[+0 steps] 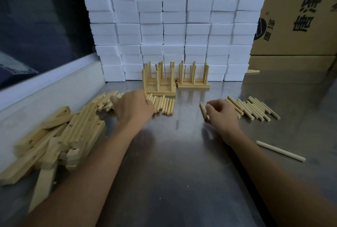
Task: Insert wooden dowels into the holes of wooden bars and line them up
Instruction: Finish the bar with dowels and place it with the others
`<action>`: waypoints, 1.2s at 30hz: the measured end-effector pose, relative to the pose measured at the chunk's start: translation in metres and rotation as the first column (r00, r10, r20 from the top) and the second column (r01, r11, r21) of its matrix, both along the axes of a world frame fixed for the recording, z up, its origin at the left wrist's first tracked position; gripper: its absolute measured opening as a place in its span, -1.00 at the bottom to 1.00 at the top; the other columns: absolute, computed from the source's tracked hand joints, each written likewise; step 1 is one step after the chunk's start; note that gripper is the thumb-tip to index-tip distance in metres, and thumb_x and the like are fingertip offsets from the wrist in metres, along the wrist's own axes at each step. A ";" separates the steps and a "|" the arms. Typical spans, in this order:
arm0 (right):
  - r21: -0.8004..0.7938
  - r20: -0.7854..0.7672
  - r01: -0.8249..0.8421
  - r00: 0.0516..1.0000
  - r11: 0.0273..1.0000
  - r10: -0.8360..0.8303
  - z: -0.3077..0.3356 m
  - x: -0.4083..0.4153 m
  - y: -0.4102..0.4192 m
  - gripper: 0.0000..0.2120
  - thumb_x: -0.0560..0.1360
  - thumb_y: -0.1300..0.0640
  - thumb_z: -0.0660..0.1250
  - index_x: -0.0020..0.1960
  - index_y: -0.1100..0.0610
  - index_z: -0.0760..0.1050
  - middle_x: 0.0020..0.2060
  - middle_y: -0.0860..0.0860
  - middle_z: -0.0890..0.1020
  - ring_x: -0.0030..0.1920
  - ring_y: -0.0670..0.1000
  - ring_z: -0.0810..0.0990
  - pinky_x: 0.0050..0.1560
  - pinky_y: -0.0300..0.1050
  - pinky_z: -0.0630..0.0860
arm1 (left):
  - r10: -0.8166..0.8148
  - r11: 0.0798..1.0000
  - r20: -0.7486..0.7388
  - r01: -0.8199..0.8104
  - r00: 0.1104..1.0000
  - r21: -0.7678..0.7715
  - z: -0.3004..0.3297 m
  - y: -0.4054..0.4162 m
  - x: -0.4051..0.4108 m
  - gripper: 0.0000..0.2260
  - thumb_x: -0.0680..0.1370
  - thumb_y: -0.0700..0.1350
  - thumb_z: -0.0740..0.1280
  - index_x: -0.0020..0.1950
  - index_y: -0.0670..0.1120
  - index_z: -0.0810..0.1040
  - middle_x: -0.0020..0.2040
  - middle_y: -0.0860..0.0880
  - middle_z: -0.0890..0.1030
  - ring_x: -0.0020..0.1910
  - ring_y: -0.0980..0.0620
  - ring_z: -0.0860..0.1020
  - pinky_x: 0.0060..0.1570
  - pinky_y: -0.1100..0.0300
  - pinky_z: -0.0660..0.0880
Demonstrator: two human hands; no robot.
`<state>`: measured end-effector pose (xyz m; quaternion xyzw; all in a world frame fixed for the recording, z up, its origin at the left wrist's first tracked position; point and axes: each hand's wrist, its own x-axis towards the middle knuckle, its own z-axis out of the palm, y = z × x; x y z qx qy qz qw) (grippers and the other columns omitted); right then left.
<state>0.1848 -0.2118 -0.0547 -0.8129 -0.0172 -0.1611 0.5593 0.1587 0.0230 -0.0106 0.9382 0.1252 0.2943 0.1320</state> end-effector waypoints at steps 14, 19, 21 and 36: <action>-0.052 0.029 0.007 1.000 0.999 -0.005 0.000 0.001 0.002 -0.90 0.59 0.11 0.30 -0.02 0.02 0.60 -0.21 -0.08 0.64 -0.20 -0.05 0.62 -0.22 -0.14 0.55 | 0.338 0.923 -0.358 -0.381 0.870 -0.054 0.020 0.071 -0.005 -0.66 0.49 -0.20 0.38 0.26 -0.16 0.46 0.28 -0.23 0.45 0.31 -0.27 0.36 0.30 -0.14 0.25; -0.072 0.021 -0.002 1.000 0.997 0.004 0.000 0.000 0.001 -0.89 0.60 0.11 0.30 0.01 0.05 0.61 -0.18 -0.07 0.64 -0.15 -0.06 0.62 -0.13 -0.13 0.57 | 0.272 0.941 -0.302 -0.319 0.914 -0.116 0.020 0.067 -0.005 -0.81 0.45 -0.27 0.39 0.04 -0.18 0.49 0.15 -0.25 0.56 0.14 -0.28 0.52 0.12 -0.04 0.44; -0.077 0.009 -0.014 1.000 0.997 0.015 0.000 0.000 0.001 -0.89 0.60 0.12 0.30 0.03 0.05 0.61 -0.16 -0.07 0.64 -0.13 -0.07 0.62 -0.11 -0.14 0.57 | 0.226 0.949 -0.272 -0.274 0.935 -0.155 0.021 0.065 -0.006 -0.83 0.44 -0.31 0.37 0.02 -0.20 0.51 0.10 -0.25 0.57 0.09 -0.29 0.54 0.07 -0.03 0.50; -0.110 0.008 -0.022 1.000 0.994 0.023 -0.004 0.004 0.000 -0.90 0.59 0.11 0.32 0.02 0.04 0.61 -0.17 -0.08 0.65 -0.14 -0.08 0.62 -0.15 -0.19 0.54 | 0.006 0.995 -0.028 -0.009 1.000 -0.102 0.017 0.040 -0.004 -0.78 0.47 -0.42 0.33 0.05 -0.18 0.58 0.01 -0.18 0.60 -0.10 -0.15 0.51 -0.12 0.02 0.48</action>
